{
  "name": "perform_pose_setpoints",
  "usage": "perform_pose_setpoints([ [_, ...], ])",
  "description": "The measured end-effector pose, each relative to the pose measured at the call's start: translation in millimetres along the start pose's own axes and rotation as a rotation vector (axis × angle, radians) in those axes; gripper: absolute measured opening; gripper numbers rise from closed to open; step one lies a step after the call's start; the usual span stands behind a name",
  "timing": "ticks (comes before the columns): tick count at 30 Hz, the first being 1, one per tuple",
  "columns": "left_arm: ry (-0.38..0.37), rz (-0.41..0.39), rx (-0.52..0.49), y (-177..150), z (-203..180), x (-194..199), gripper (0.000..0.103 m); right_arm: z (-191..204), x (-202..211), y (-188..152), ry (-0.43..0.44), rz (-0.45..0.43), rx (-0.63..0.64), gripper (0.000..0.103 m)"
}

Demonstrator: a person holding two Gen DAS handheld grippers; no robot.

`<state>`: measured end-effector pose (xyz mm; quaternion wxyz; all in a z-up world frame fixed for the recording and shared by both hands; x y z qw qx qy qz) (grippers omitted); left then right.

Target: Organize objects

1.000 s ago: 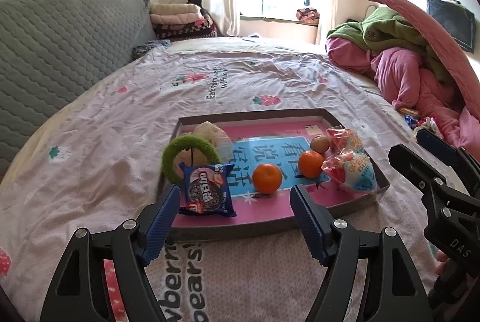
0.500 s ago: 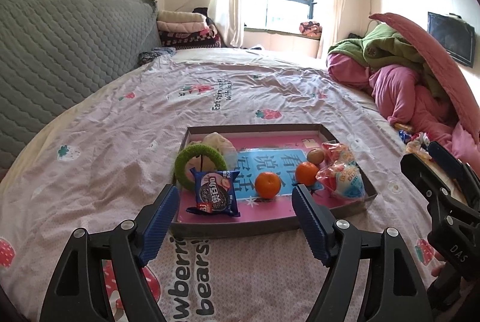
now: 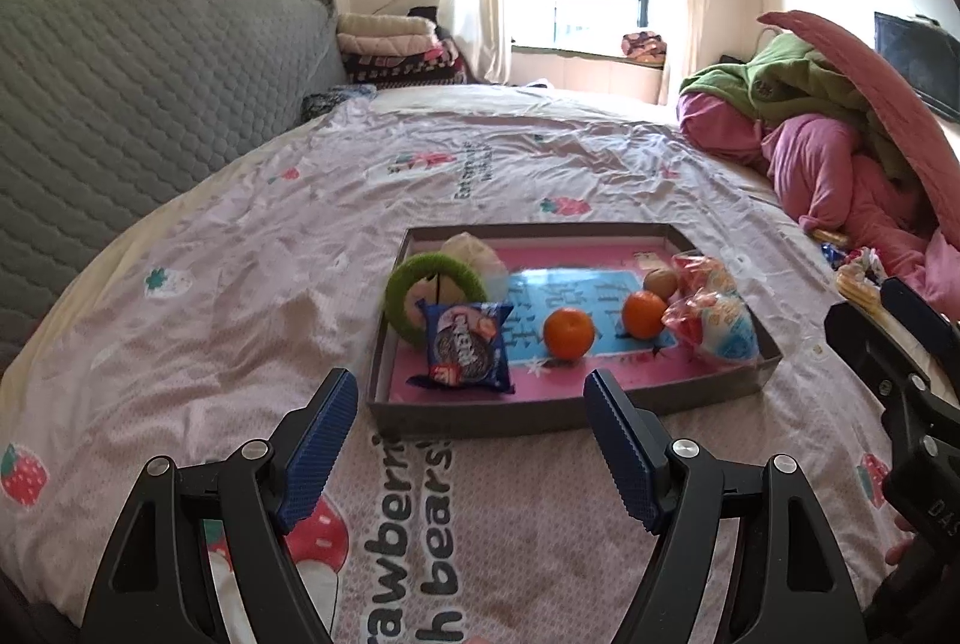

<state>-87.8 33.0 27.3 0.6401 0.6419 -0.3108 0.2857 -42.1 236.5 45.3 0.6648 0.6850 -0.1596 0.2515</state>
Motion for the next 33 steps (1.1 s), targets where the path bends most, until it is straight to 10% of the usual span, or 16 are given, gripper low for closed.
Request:
perform_pose_setpoints([
  [33, -0.014, 0.089, -0.017, -47.9, 11.8, -42.5, 0.079, 3.2, -45.9, -55.2, -0.021, 0.228, -0.056, 0.082],
])
Point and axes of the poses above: each gripper's, at about its wrist camera, not at the fingertips, and x roughly against the way its jaws point, z to its left, y to its top, the point moved 1 cm from there along -x, roughly the way its jaws point, and after that the axes turned 14 degrees about z, right-handed, at the moved point
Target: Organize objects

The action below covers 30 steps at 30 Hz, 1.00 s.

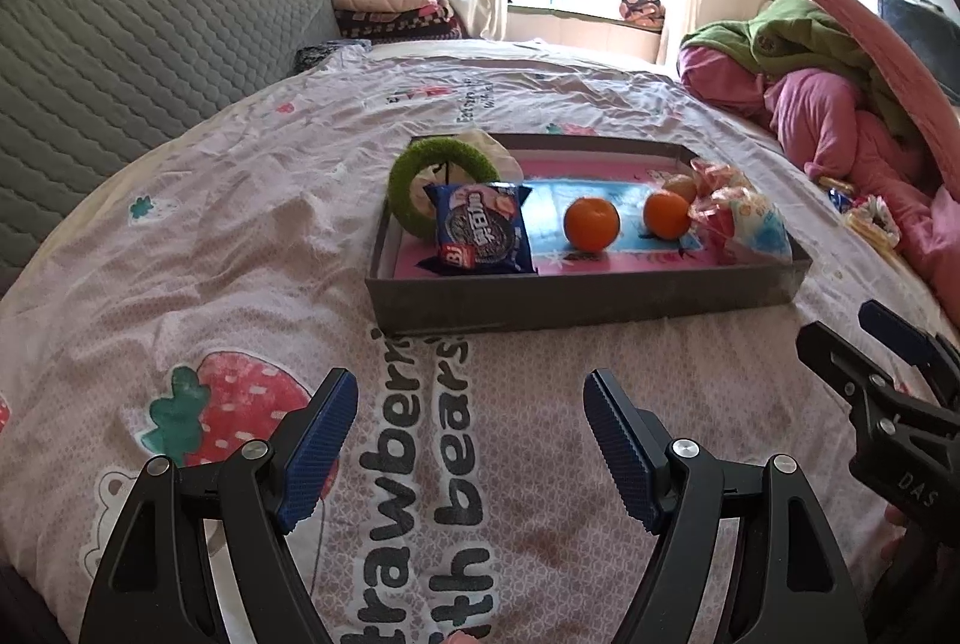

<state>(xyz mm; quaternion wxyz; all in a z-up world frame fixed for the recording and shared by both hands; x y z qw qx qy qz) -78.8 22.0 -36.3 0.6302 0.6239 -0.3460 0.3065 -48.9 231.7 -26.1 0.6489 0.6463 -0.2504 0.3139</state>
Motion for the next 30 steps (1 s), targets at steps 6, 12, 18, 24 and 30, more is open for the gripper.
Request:
perform_pose_setpoints([
  [6, 0.000, 0.010, -0.004, -4.1, -2.6, -6.3, 0.079, 3.1, -2.2, -3.7, -0.007, 0.010, 0.009, 0.082],
  [12, -0.013, 0.007, 0.001, -5.7, -1.7, -8.4, 0.079, 5.4, -5.8, -5.9, 0.001, 0.022, 0.011, 0.082],
  [18, -0.013, 0.018, -0.008, -9.0, -4.1, -12.5, 0.079, 5.9, -8.4, -6.7, -0.005, 0.029, 0.014, 0.082],
  [24, -0.008, 0.020, -0.007, -10.5, -4.2, -13.8, 0.079, 6.9, -10.1, -7.4, -0.005, 0.031, 0.019, 0.082],
  [30, -0.006, 0.023, -0.004, -10.5, -4.1, -15.2, 0.079, 6.4, -11.3, -8.0, -0.001, 0.035, 0.010, 0.082],
])
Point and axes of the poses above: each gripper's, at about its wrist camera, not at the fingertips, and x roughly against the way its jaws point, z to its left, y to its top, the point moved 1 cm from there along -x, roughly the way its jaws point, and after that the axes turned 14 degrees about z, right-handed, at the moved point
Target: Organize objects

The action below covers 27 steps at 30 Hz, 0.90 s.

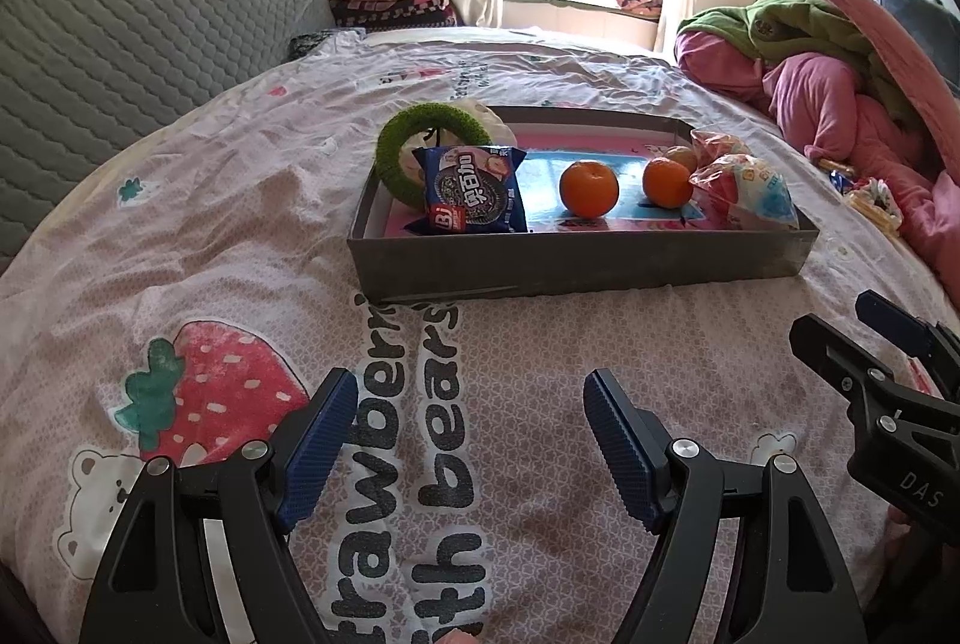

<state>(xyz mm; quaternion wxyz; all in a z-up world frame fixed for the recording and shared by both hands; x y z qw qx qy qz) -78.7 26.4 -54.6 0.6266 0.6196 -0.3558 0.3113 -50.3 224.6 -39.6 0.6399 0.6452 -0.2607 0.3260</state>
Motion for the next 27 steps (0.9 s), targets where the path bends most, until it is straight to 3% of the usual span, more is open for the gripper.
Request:
perform_pose_setpoints([
  [27, -0.004, 0.010, 0.004, 0.2, 0.6, -6.7, 0.079, 2.8, -2.8, -3.9, -0.008, 0.017, 0.017, 0.082],
])
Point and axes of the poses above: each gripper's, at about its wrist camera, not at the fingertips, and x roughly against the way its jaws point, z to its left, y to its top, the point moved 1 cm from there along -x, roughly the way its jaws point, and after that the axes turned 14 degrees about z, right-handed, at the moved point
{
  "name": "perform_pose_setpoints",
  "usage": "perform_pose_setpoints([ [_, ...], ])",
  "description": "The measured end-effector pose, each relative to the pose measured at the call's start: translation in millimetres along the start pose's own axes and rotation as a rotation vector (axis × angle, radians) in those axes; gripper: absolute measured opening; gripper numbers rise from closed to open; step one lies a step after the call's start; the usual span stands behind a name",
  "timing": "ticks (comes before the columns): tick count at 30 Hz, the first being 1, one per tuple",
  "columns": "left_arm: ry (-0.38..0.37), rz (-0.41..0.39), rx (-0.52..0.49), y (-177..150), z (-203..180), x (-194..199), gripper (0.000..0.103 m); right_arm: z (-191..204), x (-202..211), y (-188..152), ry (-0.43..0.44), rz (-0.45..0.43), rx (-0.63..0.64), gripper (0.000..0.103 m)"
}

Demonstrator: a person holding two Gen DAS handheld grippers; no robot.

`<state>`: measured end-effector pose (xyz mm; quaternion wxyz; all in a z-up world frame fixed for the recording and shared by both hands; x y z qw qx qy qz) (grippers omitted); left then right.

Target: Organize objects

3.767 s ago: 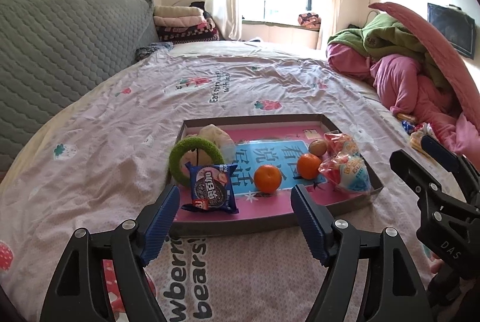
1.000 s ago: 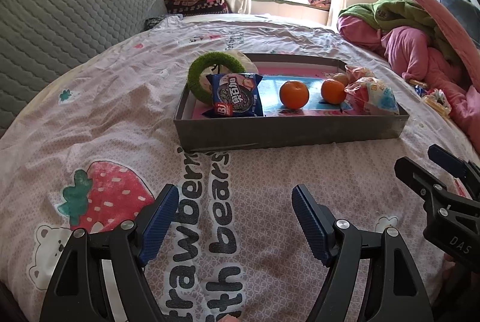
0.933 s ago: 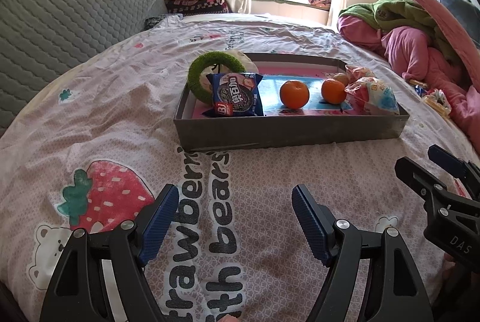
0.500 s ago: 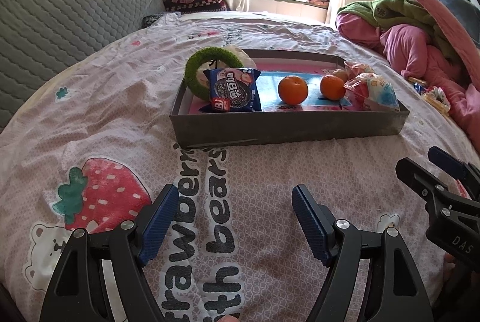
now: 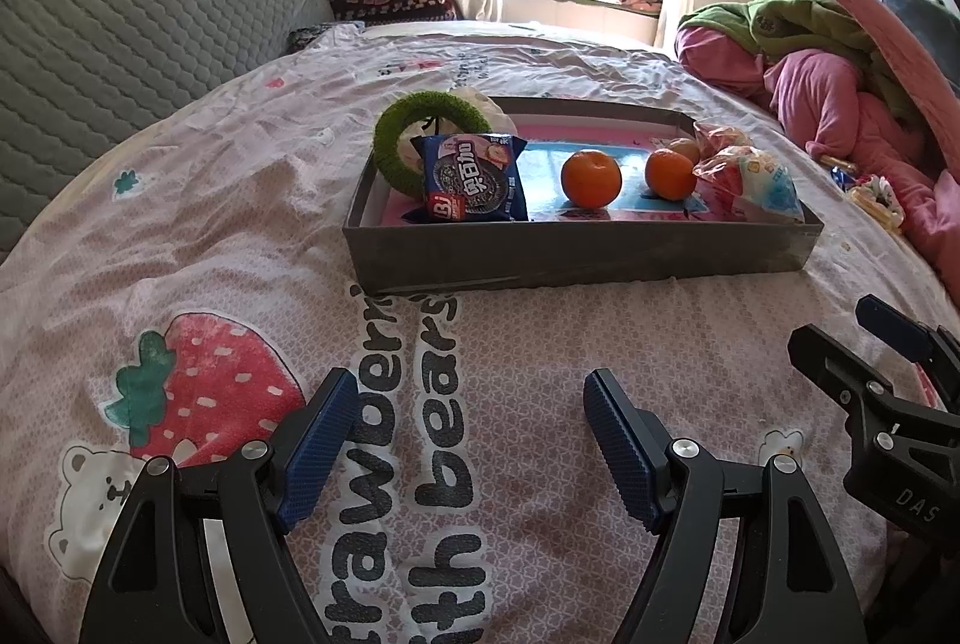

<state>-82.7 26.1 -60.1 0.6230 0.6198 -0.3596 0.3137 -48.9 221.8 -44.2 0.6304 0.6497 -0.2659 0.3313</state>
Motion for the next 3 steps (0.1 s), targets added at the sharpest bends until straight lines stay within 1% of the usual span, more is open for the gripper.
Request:
perform_pose_setpoints([
  [3, -0.007, 0.000, -0.002, -0.3, -0.4, -0.1, 0.079, -0.5, -0.5, 0.2, 0.001, 0.002, -0.002, 0.082],
])
Point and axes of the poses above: each gripper's, at about its wrist camera, not at the fingertips, and x roughly against the way its jaws point, z to its left, y to its top, the point moved 1 cm from there along -x, roughly the way its jaws point, and after that the axes turned 14 degrees about z, right-handed, at the moved point
